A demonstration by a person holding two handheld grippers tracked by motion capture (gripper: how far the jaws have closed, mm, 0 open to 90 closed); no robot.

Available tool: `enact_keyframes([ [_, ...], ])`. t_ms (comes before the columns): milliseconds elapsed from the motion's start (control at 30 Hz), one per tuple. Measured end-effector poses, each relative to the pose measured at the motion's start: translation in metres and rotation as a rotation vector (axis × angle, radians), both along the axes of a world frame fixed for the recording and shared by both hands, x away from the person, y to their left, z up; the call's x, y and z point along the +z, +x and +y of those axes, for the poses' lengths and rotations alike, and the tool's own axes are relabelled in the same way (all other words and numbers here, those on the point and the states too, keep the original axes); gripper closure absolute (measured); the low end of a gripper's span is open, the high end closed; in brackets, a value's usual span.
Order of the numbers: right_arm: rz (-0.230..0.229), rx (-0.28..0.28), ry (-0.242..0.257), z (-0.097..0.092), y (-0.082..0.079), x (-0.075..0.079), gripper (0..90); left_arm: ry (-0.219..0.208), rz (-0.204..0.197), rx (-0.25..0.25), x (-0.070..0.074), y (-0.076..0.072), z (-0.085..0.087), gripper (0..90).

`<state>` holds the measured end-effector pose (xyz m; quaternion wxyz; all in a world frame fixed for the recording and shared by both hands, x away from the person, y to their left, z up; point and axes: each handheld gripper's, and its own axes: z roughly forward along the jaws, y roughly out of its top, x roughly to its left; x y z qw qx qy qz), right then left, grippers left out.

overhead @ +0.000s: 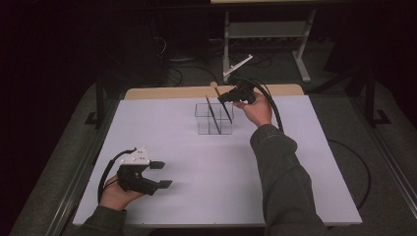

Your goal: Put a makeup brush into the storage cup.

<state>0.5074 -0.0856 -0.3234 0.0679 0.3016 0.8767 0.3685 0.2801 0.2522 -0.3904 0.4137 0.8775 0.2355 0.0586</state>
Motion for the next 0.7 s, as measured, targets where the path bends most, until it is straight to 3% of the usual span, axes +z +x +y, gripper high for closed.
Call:
enact_keyframes([
  [700,0.033,-0.013,-0.001,0.0,-0.002,-0.017,83.0,-0.004,0.006,0.002,-0.001,-0.001,-0.001,28.7],
])
